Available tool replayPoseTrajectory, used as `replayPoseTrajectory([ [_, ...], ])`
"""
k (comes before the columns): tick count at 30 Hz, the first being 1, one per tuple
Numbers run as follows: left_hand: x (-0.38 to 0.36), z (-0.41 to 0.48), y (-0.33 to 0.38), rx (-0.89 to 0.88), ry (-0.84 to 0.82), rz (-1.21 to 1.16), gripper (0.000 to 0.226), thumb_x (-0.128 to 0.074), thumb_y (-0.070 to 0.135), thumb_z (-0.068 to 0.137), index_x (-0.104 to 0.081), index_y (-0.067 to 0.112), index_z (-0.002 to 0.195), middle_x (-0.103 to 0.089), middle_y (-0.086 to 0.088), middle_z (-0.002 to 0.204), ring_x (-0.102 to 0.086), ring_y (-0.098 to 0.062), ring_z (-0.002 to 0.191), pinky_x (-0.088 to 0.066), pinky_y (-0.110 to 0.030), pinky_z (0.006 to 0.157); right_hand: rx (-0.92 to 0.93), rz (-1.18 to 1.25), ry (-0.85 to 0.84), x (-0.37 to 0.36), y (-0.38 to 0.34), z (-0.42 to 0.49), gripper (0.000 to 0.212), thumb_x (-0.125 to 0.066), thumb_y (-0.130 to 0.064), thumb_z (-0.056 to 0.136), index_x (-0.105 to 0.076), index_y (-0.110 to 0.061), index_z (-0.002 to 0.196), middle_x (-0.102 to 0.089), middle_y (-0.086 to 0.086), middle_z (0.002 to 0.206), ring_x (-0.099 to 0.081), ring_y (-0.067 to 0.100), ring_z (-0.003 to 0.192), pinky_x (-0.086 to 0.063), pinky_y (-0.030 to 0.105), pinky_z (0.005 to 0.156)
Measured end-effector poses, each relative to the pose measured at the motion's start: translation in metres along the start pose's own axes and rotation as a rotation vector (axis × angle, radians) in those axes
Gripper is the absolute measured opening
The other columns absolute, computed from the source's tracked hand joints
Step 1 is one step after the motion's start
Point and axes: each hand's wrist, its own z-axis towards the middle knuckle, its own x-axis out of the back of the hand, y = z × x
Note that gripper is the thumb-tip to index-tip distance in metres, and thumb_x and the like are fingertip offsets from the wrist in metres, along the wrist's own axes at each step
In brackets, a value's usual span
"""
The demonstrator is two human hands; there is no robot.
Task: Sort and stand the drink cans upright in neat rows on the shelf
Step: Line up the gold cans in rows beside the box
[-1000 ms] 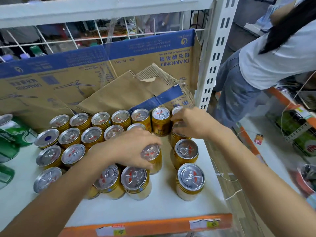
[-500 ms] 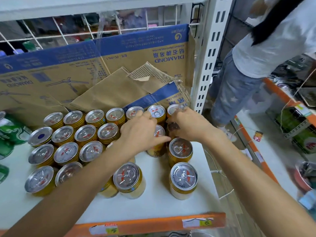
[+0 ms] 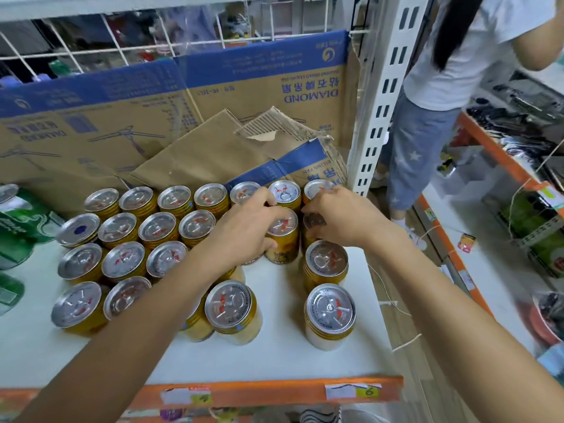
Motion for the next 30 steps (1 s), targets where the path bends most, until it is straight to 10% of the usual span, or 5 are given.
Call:
replayPoseTrajectory([
  [13,-0.010,-0.009,-0.008,-0.123,0.147,-0.068,0.032,-0.077,0.023,0.077,-0.065,0.018,0.106,-0.054,-0.001,0.102,-0.057,-0.026,0.093,-0.043,-0.035,0.071,-0.003,-0.025,-0.002,0.001,0.000,0.001,0.026,-0.064,-0.036,0.082,-0.065,-0.027,0.107,-0.062,0.002,0.107,-0.056,0.026,0.103,-0.046,0.032,0.071],
  [23,-0.018,-0.013,-0.003,-0.109,0.188,-0.061,0.038,-0.074,0.024,0.079,-0.036,0.024,0.084,-0.039,0.006,0.092,-0.052,-0.026,0.084,-0.040,-0.035,0.069,-0.035,0.000,0.015,-0.003,-0.002,0.000,0.021,-0.065,-0.037,0.081,-0.065,-0.029,0.100,-0.061,0.003,0.101,-0.057,0.028,0.096,-0.043,0.031,0.065],
  [30,0.015,-0.036,-0.011,-0.202,0.072,-0.156,0.043,-0.075,0.033,0.077,-0.061,0.019,0.115,-0.054,0.001,0.122,-0.049,-0.016,0.115,-0.040,-0.031,0.096,-0.061,0.100,0.082,0.002,-0.012,-0.024,0.050,-0.066,-0.030,0.085,-0.054,-0.019,0.131,-0.048,0.008,0.138,-0.043,0.029,0.126,-0.031,0.034,0.105],
])
